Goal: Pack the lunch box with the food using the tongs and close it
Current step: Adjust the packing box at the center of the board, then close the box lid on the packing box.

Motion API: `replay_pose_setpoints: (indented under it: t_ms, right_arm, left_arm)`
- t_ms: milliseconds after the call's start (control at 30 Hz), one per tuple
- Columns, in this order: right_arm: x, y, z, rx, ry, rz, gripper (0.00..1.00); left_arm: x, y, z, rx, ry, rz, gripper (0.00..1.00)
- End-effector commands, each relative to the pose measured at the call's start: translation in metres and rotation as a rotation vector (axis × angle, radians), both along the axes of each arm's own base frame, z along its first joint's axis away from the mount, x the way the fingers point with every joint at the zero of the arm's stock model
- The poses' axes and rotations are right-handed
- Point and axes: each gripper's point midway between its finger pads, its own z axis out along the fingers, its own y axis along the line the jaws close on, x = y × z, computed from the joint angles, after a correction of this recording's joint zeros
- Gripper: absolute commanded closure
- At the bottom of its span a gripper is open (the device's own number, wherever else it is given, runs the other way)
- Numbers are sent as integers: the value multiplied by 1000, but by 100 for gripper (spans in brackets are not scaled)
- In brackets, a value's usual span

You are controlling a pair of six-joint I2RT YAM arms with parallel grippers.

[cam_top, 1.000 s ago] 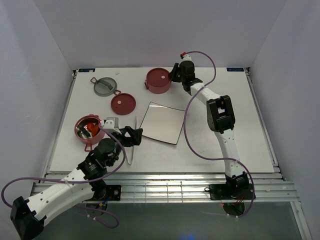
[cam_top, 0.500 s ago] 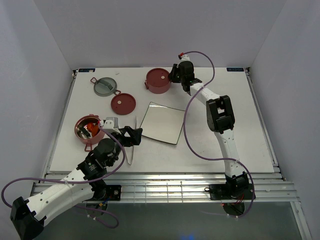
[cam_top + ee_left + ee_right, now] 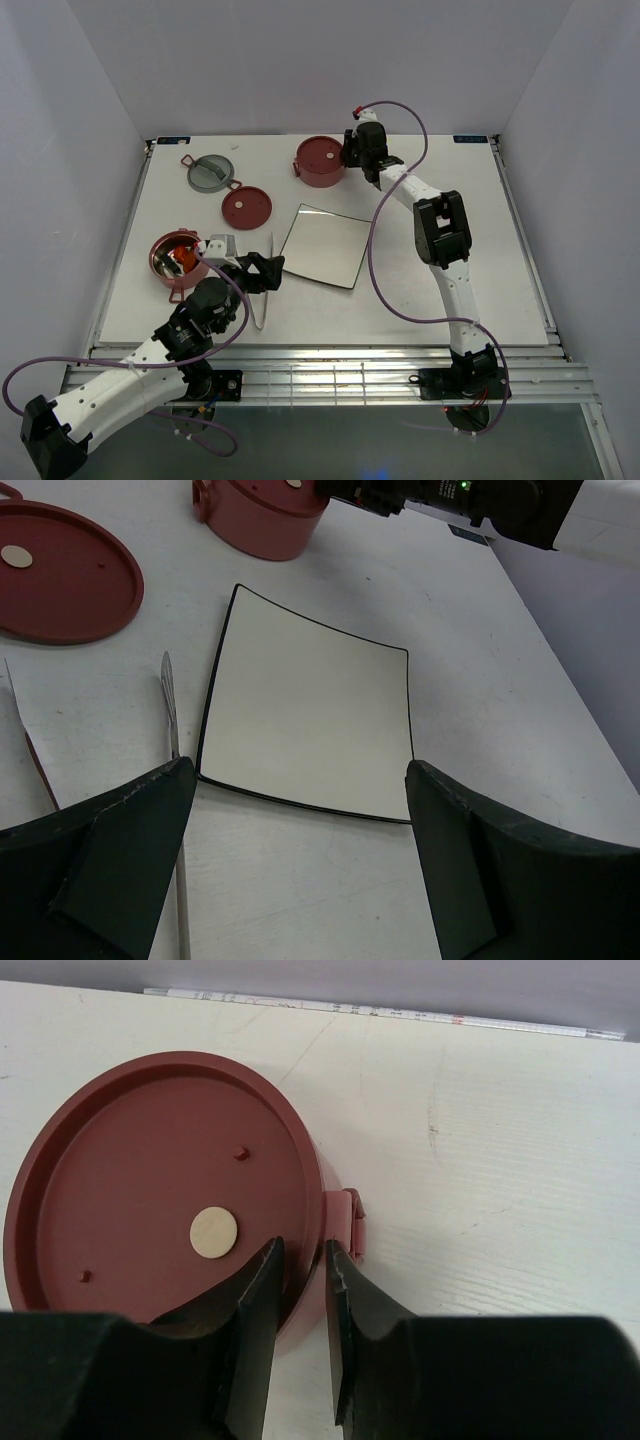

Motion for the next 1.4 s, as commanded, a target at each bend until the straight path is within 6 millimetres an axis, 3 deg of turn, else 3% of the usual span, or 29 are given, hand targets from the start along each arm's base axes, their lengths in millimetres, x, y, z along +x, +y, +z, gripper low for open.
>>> replay_pose_setpoints:
  t_ms: [0, 200, 600, 800, 833, 933, 1000, 1067, 1100, 1133, 1167, 1200, 1367]
  right_arm:
    - [-8, -20, 6, -94, 18, -3, 70]
    - [-24, -39, -4, -171, 86, 5, 70]
    - [-61, -61, 2, -251, 154, 22, 70]
    - [-77, -53, 47, -213, 140, 80, 60]
    - [-78, -53, 64, -204, 113, 78, 59]
    - [-80, -56, 93, -194, 69, 54, 58]
    - [-75, -50, 107, -165, 16, 69, 62]
    - [-69, -32, 122, -118, -49, 144, 82]
    - [-65, -26, 114, -110, -44, 160, 90]
    - [-61, -21, 114, -96, -51, 175, 92]
    - [-55, -14, 126, -74, -83, 193, 92]
    - [-46, -9, 115, -70, -89, 200, 92]
    - [-29, 17, 101, 1, -170, 292, 92]
  left_arm:
    - [0, 0, 9, -14, -16, 1, 4]
    - [-1, -1, 9, -19, -16, -2, 4]
    - [0, -2, 8, -18, -11, -4, 4]
    - [0, -1, 7, -14, -11, -2, 4]
    - [0, -1, 7, -14, -12, 0, 4]
    - [0, 0, 7, -12, -12, 3, 4]
    - [0, 0, 7, -12, -14, 3, 4]
    - [0, 0, 9, -14, -16, 4, 4]
    - [0, 0, 9, -14, -16, 3, 4]
    - [-1, 1, 9, -15, -17, 3, 4]
    - [-1, 1, 9, -17, -17, 4, 4]
    - [-1, 1, 9, -18, -18, 4, 4]
    - [1, 1, 6, -5, -8, 9, 4]
